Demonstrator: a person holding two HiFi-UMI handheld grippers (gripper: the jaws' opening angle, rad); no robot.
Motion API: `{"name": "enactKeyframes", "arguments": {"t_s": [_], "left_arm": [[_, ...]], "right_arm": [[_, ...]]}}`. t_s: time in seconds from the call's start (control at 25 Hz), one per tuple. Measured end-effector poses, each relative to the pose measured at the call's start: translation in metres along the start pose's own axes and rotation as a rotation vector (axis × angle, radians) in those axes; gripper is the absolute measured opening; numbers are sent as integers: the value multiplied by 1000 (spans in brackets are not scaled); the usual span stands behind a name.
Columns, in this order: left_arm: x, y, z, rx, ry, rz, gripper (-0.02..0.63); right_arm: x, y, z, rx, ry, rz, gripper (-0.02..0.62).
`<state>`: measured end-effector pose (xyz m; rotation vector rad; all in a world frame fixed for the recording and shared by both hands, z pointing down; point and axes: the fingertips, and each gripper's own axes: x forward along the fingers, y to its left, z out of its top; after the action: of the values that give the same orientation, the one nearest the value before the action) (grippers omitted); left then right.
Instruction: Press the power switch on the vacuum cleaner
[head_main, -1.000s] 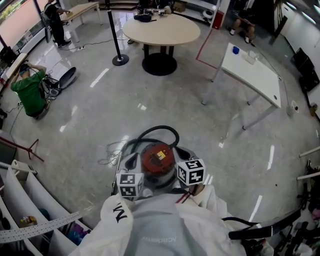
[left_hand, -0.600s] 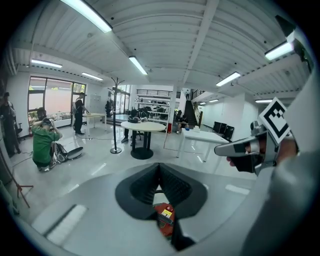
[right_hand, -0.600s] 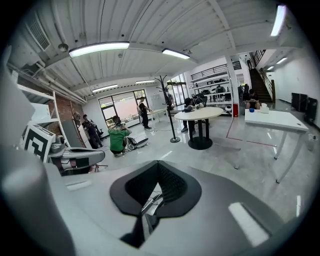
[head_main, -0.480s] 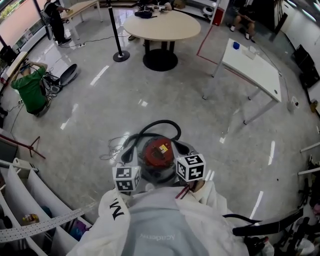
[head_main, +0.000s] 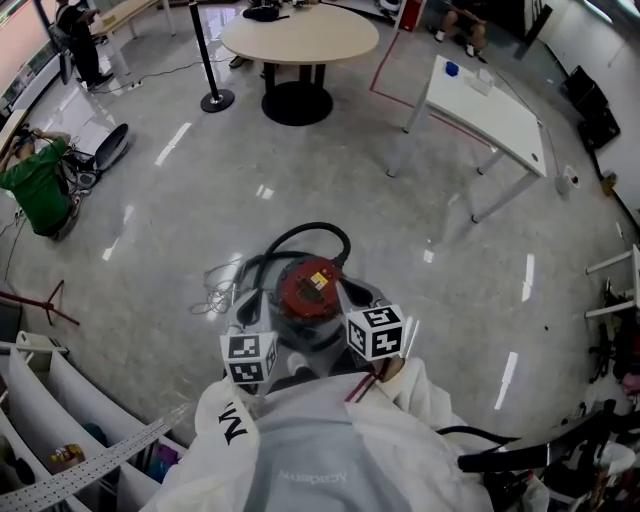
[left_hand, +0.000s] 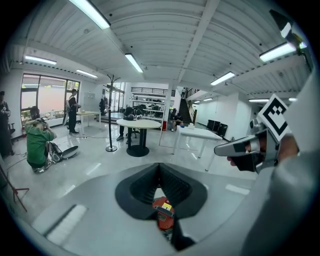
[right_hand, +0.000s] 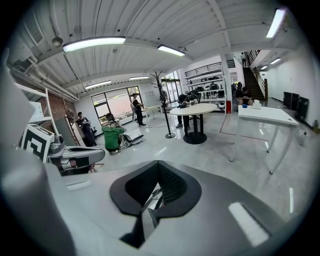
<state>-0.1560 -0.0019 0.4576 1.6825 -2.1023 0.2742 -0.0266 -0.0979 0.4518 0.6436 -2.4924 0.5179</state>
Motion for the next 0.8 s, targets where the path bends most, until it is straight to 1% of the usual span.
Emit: {"name": "enactKeyframes", "arguments": {"t_s": [0.2,0.44,0.8], "left_arm": [[-2,-5,-8,1,11,-29,0],[-5,-17,-17,-10,26,-44,0],[-18,-46,-22,26,31,-44,0]], "right_arm": [[-8,5,-12,1,23,-20,0],[-19,4,-19,0,34,-26,0],[-50,-6,-41,36,14,-15,0]]}}
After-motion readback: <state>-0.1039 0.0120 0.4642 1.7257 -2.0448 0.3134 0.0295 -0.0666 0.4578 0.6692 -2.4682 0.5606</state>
